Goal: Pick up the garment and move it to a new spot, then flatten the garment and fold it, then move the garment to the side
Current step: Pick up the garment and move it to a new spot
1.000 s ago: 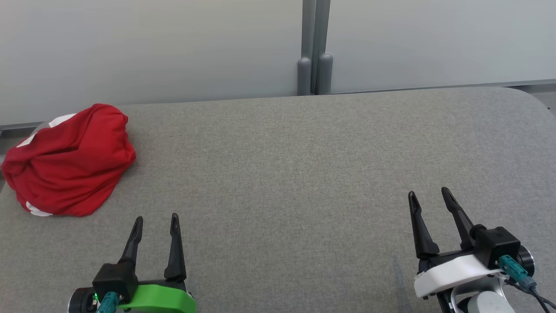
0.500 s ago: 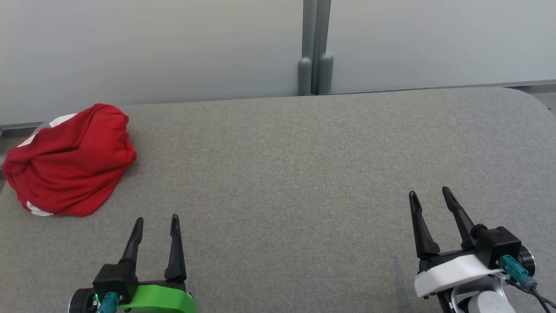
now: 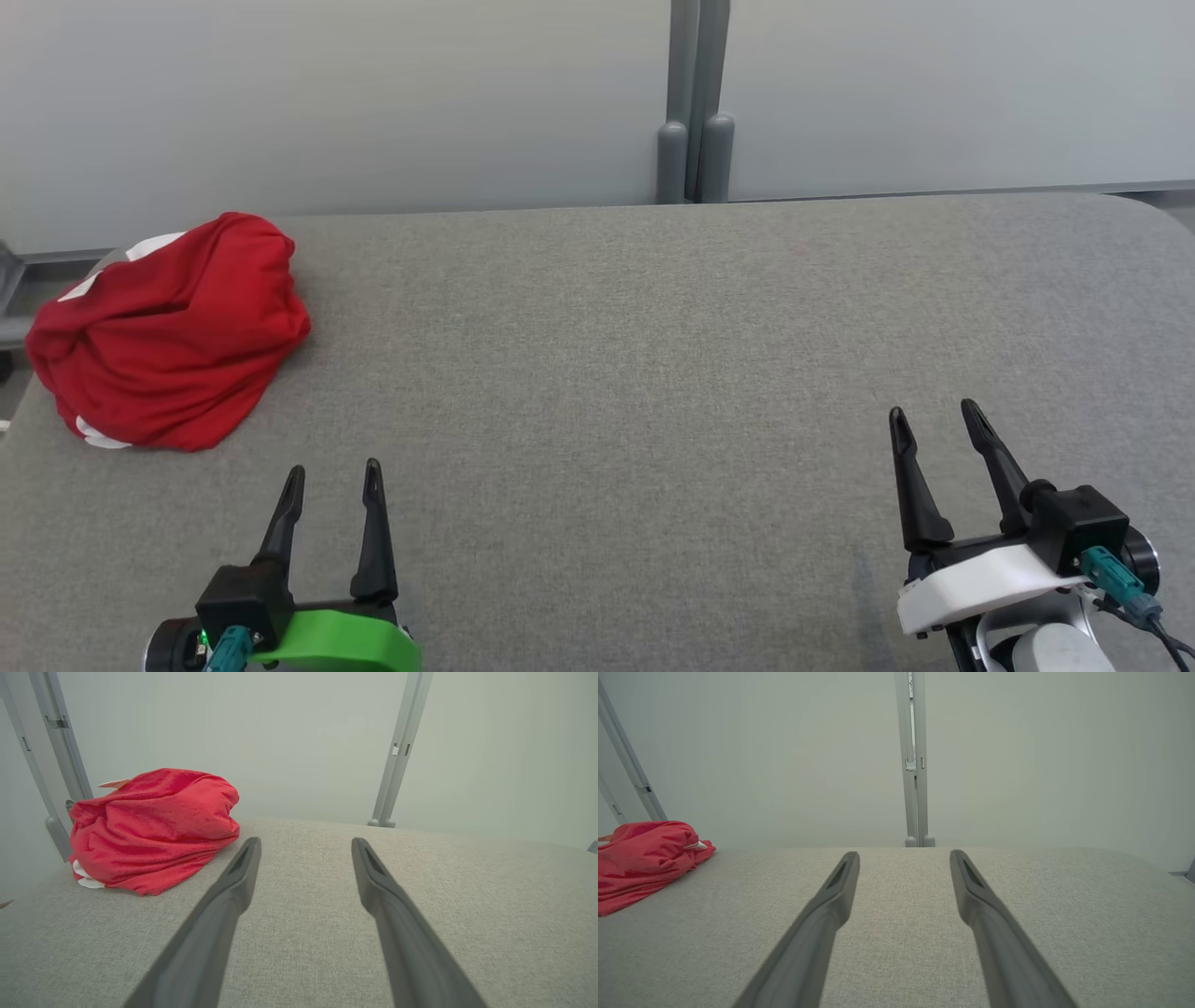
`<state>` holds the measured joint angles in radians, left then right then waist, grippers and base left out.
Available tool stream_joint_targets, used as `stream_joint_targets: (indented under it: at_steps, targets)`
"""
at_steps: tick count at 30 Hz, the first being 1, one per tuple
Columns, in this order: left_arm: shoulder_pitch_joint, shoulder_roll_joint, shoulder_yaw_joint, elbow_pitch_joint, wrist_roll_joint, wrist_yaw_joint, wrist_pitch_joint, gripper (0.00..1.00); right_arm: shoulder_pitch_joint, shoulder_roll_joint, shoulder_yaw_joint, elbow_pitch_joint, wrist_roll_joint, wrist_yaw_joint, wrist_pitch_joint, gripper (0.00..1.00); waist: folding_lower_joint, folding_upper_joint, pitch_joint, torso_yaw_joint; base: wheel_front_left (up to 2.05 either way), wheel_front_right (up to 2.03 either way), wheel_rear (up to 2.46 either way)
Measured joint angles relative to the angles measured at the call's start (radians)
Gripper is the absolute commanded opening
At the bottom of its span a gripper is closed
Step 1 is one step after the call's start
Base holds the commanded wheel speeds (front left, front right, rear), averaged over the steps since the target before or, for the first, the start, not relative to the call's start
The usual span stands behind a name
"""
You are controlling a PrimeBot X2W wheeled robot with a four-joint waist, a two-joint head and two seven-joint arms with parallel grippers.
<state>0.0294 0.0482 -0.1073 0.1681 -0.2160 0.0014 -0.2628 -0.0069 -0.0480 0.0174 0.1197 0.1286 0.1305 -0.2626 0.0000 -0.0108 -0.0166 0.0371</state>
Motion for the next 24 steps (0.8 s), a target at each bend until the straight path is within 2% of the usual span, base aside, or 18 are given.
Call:
stream_joint_targets:
  at_steps: [10,24]
  targets:
    - [-0.013,0.0,0.024,-0.008,0.003,0.004,-0.001,1.0,-0.014,0.0,0.005,-0.015,-0.011,0.0,0.0,1.0,0.0,0.0,0.016,0.104,0.0,0.0,0.0]
    - [-0.015,0.0,0.048,-0.039,-0.022,0.021,-0.001,1.0,-0.042,0.0,0.012,-0.018,-0.023,0.0,0.0,1.0,0.0,0.0,0.062,0.353,0.0,0.0,0.0]
